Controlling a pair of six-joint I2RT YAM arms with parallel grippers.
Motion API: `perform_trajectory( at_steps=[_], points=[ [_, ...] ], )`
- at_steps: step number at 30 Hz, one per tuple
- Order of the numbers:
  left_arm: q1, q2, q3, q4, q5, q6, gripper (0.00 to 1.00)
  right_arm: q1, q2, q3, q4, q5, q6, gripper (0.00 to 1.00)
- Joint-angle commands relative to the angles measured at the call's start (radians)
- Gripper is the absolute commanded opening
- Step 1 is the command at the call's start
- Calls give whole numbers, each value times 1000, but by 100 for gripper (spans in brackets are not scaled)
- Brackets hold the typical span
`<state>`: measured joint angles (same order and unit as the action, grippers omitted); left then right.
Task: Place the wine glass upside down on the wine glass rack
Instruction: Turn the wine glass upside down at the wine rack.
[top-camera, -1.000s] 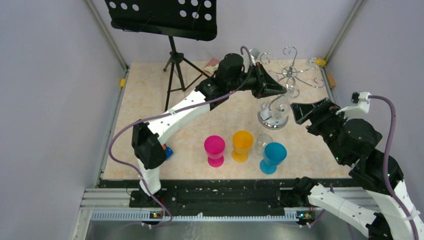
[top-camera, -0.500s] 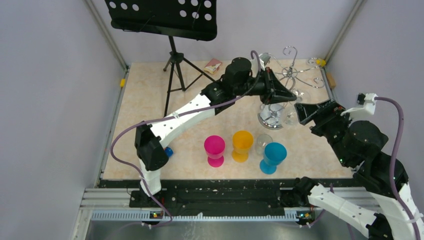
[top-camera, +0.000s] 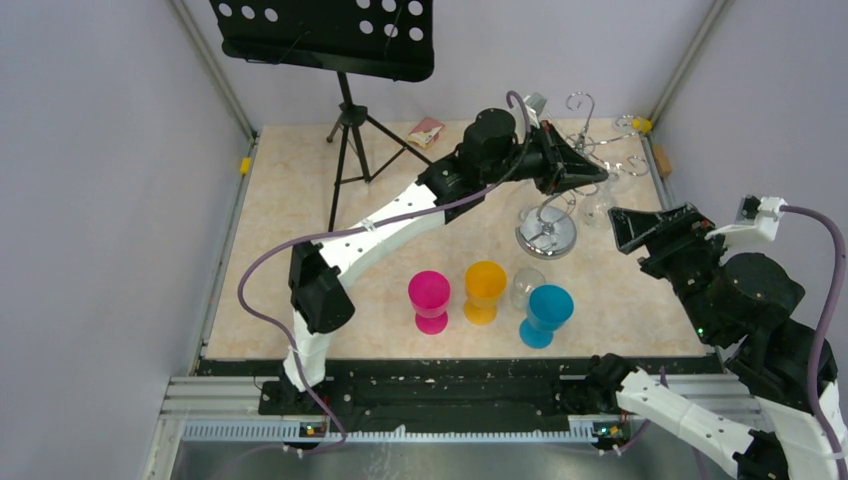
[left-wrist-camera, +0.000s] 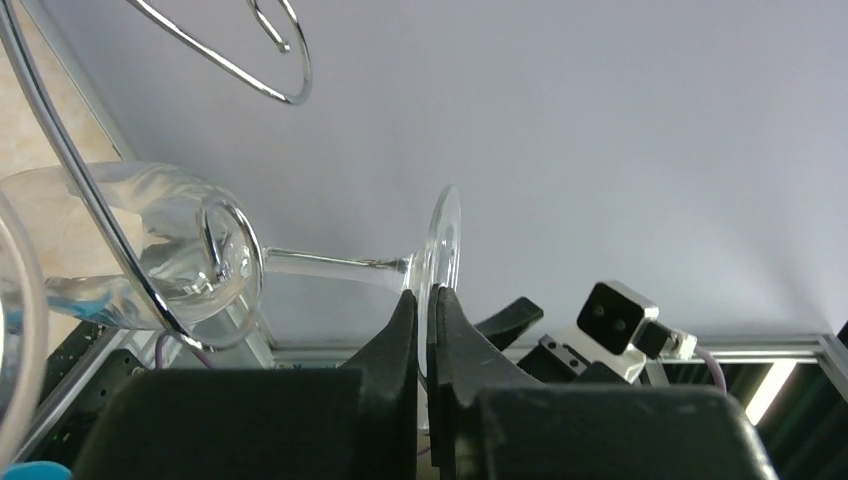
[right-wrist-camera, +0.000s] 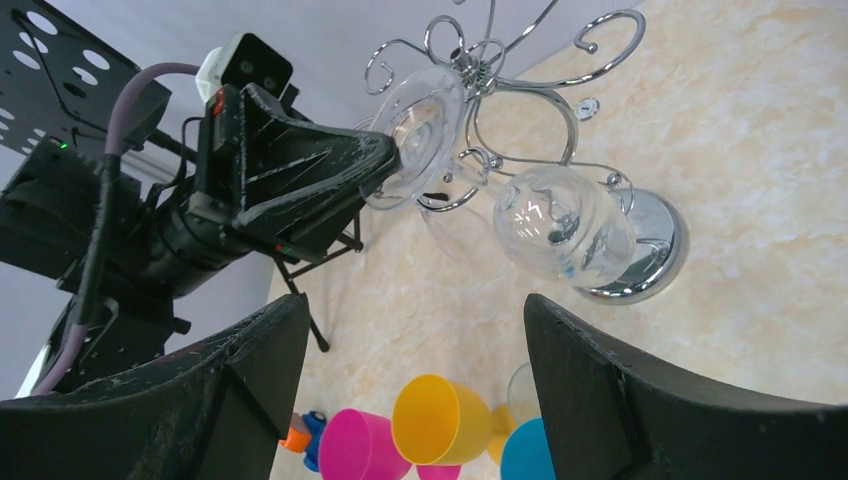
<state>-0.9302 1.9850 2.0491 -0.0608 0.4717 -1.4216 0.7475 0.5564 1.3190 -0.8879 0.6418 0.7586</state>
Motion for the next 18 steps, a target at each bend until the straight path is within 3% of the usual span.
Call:
perform_trajectory(
  at_steps=[1, 18],
  points=[
    [-1, 39, 109, 66, -42, -26, 0, -10, -14, 30, 7, 20, -20, 80],
    [51, 47, 100, 14, -161, -4, 0, -10, 11, 10, 38, -21, -38, 81]
  ],
)
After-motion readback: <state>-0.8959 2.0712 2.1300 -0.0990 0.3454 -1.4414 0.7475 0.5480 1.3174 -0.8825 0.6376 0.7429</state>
